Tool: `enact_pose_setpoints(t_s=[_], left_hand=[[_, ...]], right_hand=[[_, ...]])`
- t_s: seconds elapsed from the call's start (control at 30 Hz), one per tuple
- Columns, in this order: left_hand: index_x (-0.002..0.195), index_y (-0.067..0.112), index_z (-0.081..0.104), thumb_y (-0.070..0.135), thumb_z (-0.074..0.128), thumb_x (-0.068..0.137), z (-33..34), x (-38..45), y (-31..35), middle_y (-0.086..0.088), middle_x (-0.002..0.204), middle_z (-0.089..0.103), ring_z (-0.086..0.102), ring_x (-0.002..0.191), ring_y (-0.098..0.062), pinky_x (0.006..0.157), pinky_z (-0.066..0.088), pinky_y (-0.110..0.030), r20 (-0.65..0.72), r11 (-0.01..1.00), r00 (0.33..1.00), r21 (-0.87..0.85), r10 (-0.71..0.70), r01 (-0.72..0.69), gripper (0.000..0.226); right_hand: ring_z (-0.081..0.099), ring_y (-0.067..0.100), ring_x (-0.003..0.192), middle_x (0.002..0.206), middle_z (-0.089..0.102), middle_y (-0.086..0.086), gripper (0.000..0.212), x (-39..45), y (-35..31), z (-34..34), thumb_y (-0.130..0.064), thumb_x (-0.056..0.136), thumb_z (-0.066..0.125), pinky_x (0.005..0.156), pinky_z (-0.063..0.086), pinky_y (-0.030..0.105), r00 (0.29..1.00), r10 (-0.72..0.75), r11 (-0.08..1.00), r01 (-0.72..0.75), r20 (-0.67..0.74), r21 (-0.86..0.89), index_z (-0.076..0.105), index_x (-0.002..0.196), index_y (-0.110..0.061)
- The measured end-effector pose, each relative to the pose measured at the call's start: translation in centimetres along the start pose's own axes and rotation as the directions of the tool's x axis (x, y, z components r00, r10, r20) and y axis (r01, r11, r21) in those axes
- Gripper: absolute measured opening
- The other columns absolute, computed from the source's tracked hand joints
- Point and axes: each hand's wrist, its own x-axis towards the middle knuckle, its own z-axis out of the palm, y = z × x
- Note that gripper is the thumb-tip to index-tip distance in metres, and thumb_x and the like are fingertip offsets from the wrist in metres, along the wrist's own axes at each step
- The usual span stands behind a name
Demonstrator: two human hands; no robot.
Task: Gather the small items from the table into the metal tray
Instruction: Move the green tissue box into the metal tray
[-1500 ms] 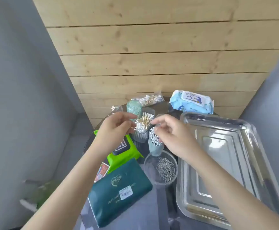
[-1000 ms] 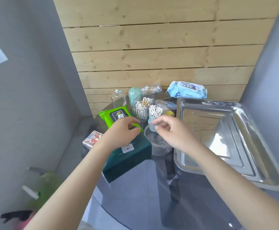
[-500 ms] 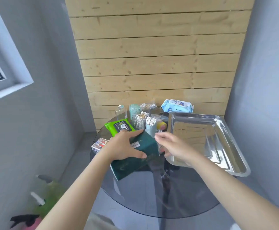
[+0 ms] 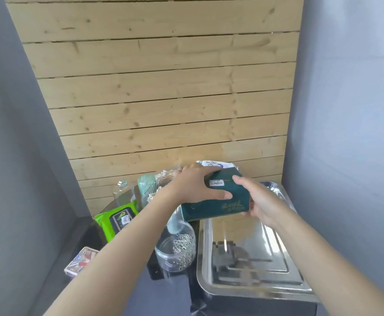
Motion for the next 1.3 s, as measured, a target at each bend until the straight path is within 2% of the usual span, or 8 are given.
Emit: enact_pose_setpoints(t_s=[0.13,0.33,0.5,0.7,0.83,1.03,1.23,1.3], left_hand=[[0.143,0.034,0.033,0.074,0.058,0.067,3.5,4.3,-1.4,-0.009,0.147,0.025,0.021,0.14,-0.032,0.112,0.028,-0.049,0.021,0.978,0.991,-0.164,-0.131,0.133,0.089],[0.141,0.021,0.039,0.046,0.059,0.086,7.9,7.5,-2.1,-0.011,0.14,0.041,0.043,0.126,-0.027,0.104,0.041,-0.037,-0.036,0.889,0.971,-0.412,-0.236,0.201,0.064],[0.15,0.023,0.017,0.044,0.049,0.092,10.6,8.8,-2.3,-0.012,0.156,0.017,0.027,0.14,-0.03,0.114,0.031,-0.043,0.013,0.923,0.975,-0.321,-0.22,0.212,0.07],[0.151,0.029,0.002,0.048,0.039,0.094,11.0,9.5,-2.8,-0.013,0.159,0.004,0.012,0.145,-0.034,0.118,0.019,-0.049,0.06,0.964,0.977,-0.161,-0.206,0.213,0.07],[0.15,0.022,0.015,0.044,0.04,0.095,9.6,9.2,-2.4,-0.017,0.152,0.022,0.02,0.14,-0.036,0.114,0.023,-0.047,0.027,0.94,0.972,-0.251,-0.232,0.231,0.065],[0.119,0.002,0.054,0.029,0.041,0.09,6.3,10.5,-6.3,-0.02,0.131,0.05,0.048,0.119,-0.038,0.103,0.041,-0.044,0.049,0.939,0.938,-0.016,-0.343,0.344,0.041],[0.126,0.009,0.055,0.052,0.048,0.088,4.5,12.2,-8.8,-0.004,0.127,0.055,0.049,0.118,-0.024,0.099,0.037,-0.035,0.381,0.933,0.88,0.323,-0.284,0.161,0.058],[0.102,0.009,0.065,0.055,0.052,0.082,5.0,13.0,-9.7,-0.001,0.095,0.057,0.052,0.092,-0.023,0.086,0.04,-0.035,0.4,0.935,0.869,0.309,-0.292,0.172,0.052]], right_hand=[[0.063,0.02,0.089,0.104,0.066,0.001,0.033,3.7,1.6,-2.0,-0.043,0.087,0.053,0.062,0.046,0.031,0.99,0.016,1.0,-0.018,-0.138,-0.01,0.057,0.114,-0.026],[0.058,0.023,0.107,0.115,0.062,0.005,0.023,7.0,4.2,-3.8,-0.041,0.089,0.054,0.086,0.054,0.044,0.955,0.064,0.998,-0.057,-0.29,0.03,0.058,0.103,-0.022],[0.061,0.026,0.098,0.107,0.067,0.006,0.049,8.4,6.0,-3.5,-0.052,0.093,0.032,0.076,0.049,0.034,0.901,-0.111,0.884,-0.103,-0.419,-0.456,0.06,0.115,-0.017],[0.059,0.025,0.089,0.104,0.066,0.01,0.049,9.2,6.8,-3.0,-0.047,0.095,0.032,0.054,0.04,0.024,0.873,-0.189,0.848,-0.085,-0.449,-0.523,0.06,0.116,-0.012],[0.053,0.032,0.11,0.12,0.06,0.012,0.046,8.5,7.0,-2.9,-0.044,0.091,0.041,0.089,0.047,0.041,0.79,-0.378,0.733,-0.064,-0.484,-0.677,0.052,0.126,-0.016],[0.043,0.023,0.114,0.118,0.057,0.003,0.033,6.5,5.9,-0.5,-0.031,0.092,0.05,0.093,0.032,0.029,0.746,-0.626,0.575,0.245,-0.227,-0.78,0.061,0.12,-0.017],[0.056,0.004,0.081,0.106,0.057,-0.005,0.03,6.5,5.9,2.6,-0.029,0.094,0.049,0.068,0.04,0.005,0.869,-0.492,0.741,0.384,-0.057,-0.551,0.061,0.119,-0.021],[0.055,0.001,0.079,0.104,0.059,-0.003,0.028,6.8,6.1,3.1,-0.028,0.093,0.05,0.067,0.04,0.001,0.871,-0.483,0.777,0.38,-0.09,-0.502,0.062,0.117,-0.02]])
